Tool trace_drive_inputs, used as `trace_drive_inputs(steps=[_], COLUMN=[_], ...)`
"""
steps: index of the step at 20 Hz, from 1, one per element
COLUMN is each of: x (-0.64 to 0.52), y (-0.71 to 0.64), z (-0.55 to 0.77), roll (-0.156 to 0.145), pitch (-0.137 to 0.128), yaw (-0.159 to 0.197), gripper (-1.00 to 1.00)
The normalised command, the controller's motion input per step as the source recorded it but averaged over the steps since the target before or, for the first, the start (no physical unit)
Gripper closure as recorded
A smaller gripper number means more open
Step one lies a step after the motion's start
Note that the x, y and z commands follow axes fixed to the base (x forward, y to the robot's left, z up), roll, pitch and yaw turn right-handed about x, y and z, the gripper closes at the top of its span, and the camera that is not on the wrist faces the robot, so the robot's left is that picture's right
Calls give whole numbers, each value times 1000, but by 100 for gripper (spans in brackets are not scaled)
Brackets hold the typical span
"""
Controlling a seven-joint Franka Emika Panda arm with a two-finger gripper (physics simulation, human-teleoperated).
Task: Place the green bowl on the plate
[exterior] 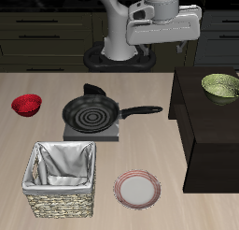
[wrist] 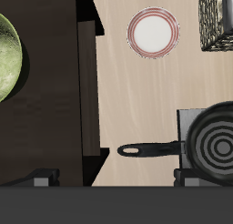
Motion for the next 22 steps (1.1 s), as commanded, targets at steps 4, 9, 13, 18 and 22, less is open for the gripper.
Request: trace_drive_inputs(steps=[4,9,13,18,22], x=[203,133,128,112,282], y=[282,504,241,308,122], z=[-3,-64,-22,36,47], roll=[1,8,2,-19,-58], pitch=[13,7,6,-20,-10], yaw=[-24,12,0,45,20], gripper=[-100,-100,-100,-100,-100])
